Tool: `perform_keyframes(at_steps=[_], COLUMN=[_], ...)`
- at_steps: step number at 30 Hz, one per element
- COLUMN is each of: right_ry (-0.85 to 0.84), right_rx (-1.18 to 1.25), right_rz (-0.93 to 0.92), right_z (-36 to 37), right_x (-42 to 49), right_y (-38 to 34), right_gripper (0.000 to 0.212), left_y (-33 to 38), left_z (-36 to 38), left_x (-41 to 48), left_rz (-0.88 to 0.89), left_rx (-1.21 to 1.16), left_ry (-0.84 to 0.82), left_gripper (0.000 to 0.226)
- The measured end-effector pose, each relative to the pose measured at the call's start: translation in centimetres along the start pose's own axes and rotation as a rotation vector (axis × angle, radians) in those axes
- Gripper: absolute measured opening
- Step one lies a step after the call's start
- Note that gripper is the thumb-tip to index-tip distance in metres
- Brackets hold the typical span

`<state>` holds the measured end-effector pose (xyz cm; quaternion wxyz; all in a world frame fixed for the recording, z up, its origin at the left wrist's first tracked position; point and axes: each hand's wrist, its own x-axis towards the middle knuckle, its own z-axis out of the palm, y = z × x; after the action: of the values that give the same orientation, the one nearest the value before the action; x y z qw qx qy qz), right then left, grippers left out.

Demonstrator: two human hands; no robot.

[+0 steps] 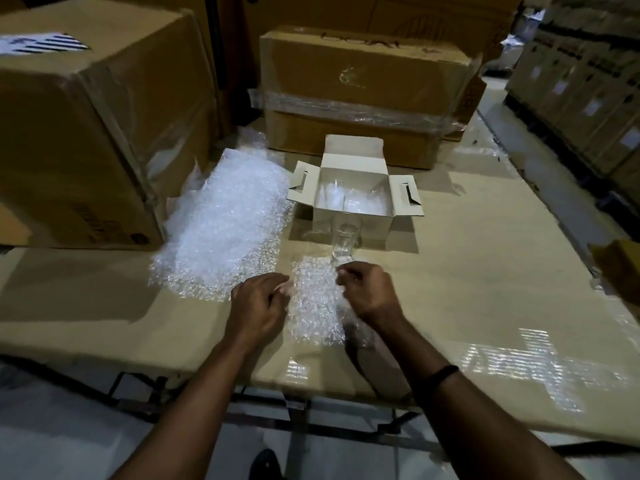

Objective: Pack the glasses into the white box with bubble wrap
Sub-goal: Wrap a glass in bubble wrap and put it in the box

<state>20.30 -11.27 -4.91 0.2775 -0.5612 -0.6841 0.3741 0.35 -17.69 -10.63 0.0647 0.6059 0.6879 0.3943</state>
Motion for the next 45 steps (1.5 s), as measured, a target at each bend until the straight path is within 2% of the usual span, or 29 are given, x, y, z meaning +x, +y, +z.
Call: perform_keyframes(at_steps=[2, 3, 5, 7, 9, 12, 15, 17, 20, 22, 24, 26, 29, 31, 33, 35, 37, 40, 42, 45], right_ry=[0.153, 0.163, 0.064, -0.015, -0.013, 0.020, 0.074, 0.126, 0.199, 0.209, 0.178, 0.124, -0.046, -0.145, -0.044, 0.156, 0.213, 0.050, -0.038, -0.107], right_rx=[-0.174, -0.285, -0.467, -0.545, -0.523, -0.368, -0.257, -0.225, -0.323, -0.381, -0.432, -0.455, -0.479, -0.474, -0.419, -0.378, -0.407, -0.490, -0.524, -0.499], right_rz=[0.102, 0.171, 0.291, 0.357, 0.375, 0.405, 0.346, 0.270, 0.123, 0.012, -0.127, -0.180, -0.101, -0.082, -0.103, -0.081, 0.029, 0.242, 0.266, 0.237], right_z=[-1.6, -2.1, -2.2, -1.7, -1.3, -1.3, -1.8, -2.3, -2.0, -0.9, 0.9, 2.8, 4.7, 5.2, 4.8, 3.9, 3.0, 2.8, 3.0, 3.0], right_x=[0.2, 0.3, 0.3, 0.3, 0.6, 1.1, 1.1, 0.9, 0.2, -0.6, -1.5, -1.9, -1.8, -1.8, -2.0, -1.9, -1.3, 0.0, 0.6, 1.1], right_y=[1.7, 2.6, 3.9, 4.3, 4.3, 3.8, 3.0, 2.2, 0.5, -1.0, -2.2, -2.7, -3.0, -2.7, -2.5, -1.7, -0.8, 0.4, 0.4, -0.3], right_gripper=[0.022, 0.031, 0.045, 0.046, 0.042, 0.026, 0.014, 0.015, 0.017, 0.027, 0.037, 0.044, 0.049, 0.045, 0.033, 0.025, 0.025, 0.037, 0.034, 0.018], left_y=[0.5, 0.7, 0.8, 0.9, 0.7, 0.4, 0.4, 0.3, -0.3, -0.7, -0.8, -1.2, -1.8, -2.0, -2.2, -2.4, -2.5, -2.4, -2.4, -2.0], left_z=[0.2, 0.4, 0.9, 1.3, 1.4, 1.2, 0.8, 0.6, 0.5, 0.5, 0.5, 0.6, 0.7, 0.8, 0.8, 0.9, 1.0, 1.1, 1.2, 0.9], left_x=[0.3, 0.4, 0.6, 1.0, 1.4, 2.0, 2.4, 2.5, 2.5, 3.1, 3.8, 4.4, 4.8, 4.9, 5.0, 5.1, 5.1, 5.1, 5.3, 5.5], left_rz=[0.047, 0.072, 0.139, 0.192, 0.194, 0.268, 0.284, 0.279, 0.309, 0.282, 0.274, 0.275, 0.193, 0.145, 0.201, 0.296, 0.327, 0.321, 0.332, 0.289], left_rx=[-0.024, 0.005, 0.132, 0.252, 0.263, 0.258, 0.296, 0.248, 0.100, 0.082, 0.150, 0.172, 0.031, -0.051, 0.012, 0.159, 0.217, 0.216, 0.223, 0.140], left_ry=[-0.040, -0.105, -0.295, -0.488, -0.564, -0.478, -0.585, -0.605, -0.380, -0.276, -0.337, -0.401, -0.309, -0.264, -0.319, -0.426, -0.517, -0.536, -0.548, -0.525], left_gripper=[0.042, 0.046, 0.054, 0.060, 0.058, 0.058, 0.060, 0.057, 0.039, 0.036, 0.033, 0.034, 0.035, 0.046, 0.051, 0.044, 0.034, 0.029, 0.029, 0.040])
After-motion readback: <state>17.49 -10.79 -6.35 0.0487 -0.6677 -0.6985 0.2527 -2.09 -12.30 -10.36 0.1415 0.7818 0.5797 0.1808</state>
